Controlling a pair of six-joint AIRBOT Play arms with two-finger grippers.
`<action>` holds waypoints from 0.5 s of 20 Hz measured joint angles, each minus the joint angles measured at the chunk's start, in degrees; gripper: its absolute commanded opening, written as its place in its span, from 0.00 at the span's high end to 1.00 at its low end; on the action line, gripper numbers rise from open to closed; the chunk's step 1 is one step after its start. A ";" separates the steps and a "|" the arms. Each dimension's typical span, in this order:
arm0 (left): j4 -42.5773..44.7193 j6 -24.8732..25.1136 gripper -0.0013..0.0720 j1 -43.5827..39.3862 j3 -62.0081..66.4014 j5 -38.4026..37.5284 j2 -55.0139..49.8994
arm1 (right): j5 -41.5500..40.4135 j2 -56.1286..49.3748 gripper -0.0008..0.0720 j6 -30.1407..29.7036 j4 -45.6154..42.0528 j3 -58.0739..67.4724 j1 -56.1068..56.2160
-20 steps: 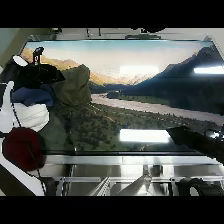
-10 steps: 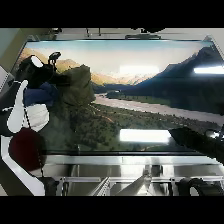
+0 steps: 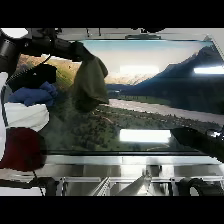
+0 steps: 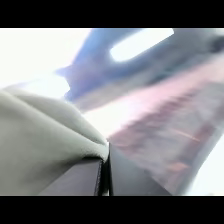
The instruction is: Fold the shirts.
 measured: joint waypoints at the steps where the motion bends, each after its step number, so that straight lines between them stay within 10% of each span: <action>1: -1.14 -0.35 0.95 -1.95 -0.04 -1.33 1.03 | -0.22 0.00 0.84 -0.59 0.02 0.04 0.00; 4: -3.04 -1.70 0.94 -8.02 -2.43 -3.89 2.62 | -0.66 -0.11 0.75 -2.27 0.17 0.13 0.00; 5: -3.43 -1.86 0.76 -9.81 -4.07 -3.67 2.89 | -0.76 -0.28 0.55 -2.67 0.20 0.15 0.00; 7: -3.63 -2.19 0.04 -12.26 -7.52 -1.05 3.19 | -0.81 -0.85 0.46 -3.50 0.20 0.17 0.00; 10: -1.01 -2.62 0.01 -12.85 -10.21 2.08 3.41 | -0.85 -1.97 0.45 -4.42 0.17 0.17 0.00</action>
